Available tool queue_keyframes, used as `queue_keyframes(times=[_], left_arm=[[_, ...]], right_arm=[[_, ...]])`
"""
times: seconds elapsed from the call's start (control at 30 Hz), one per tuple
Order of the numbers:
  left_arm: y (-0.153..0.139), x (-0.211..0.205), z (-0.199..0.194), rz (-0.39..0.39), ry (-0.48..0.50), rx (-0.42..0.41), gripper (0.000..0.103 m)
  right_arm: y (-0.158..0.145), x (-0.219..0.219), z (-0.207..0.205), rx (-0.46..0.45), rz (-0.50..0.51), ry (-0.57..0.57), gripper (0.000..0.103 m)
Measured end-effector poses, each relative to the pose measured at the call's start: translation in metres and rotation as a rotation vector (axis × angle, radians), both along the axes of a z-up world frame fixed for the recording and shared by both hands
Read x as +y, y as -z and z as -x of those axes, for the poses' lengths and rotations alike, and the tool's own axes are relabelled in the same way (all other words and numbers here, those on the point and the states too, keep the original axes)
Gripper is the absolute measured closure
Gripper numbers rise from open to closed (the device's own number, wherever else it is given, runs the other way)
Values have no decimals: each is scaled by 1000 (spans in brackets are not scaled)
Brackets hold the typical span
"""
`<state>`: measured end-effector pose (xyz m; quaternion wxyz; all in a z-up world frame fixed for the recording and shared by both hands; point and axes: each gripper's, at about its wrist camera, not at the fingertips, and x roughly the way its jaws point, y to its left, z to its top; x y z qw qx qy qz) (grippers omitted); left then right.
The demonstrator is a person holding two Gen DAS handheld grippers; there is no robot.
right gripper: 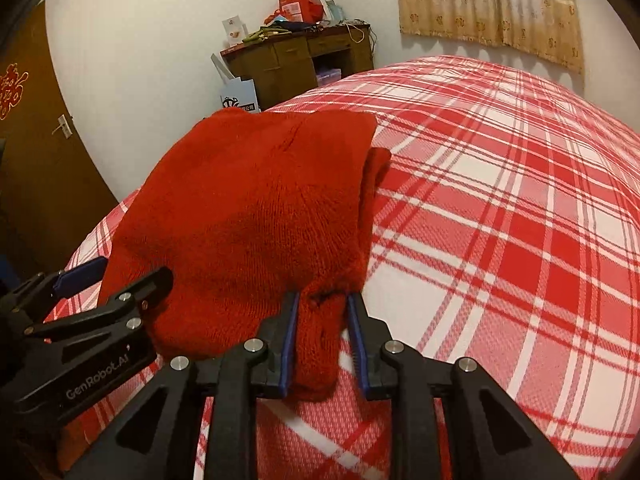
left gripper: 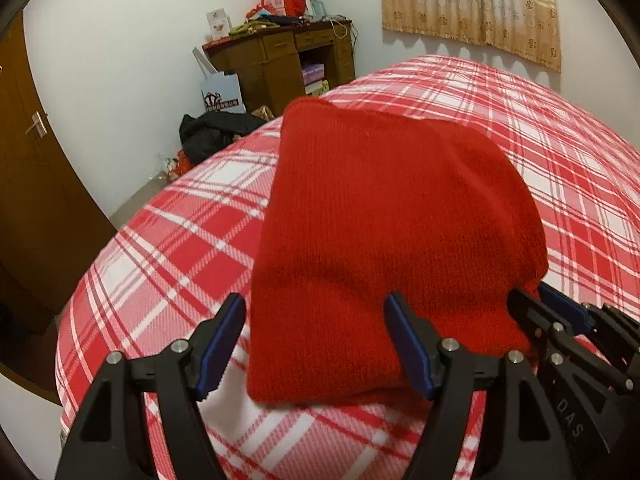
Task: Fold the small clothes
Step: 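Lower the folded sweater onto the bedspread and open both tools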
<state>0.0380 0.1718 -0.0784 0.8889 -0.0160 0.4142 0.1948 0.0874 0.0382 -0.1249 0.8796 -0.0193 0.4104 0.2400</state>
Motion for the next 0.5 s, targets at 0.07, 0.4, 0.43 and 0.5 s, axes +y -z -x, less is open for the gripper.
queue_keyframes(times=[0.07,0.4,0.43,0.5], left_arm=[[1,-2,4,10,2,1,28],[-9,-11,28,21,18,-12,22],[-10,-13,32,19,20,-12,22],[-11,-14,38,20,18,-13,22]], right_arm=[[-2,-1,6,-3,4,2,79],[-32,-26,56,-78,-2,53,77],[-36,-29,61,-88,-1,54,77],[-42,-30,69,-106,5,57,77]])
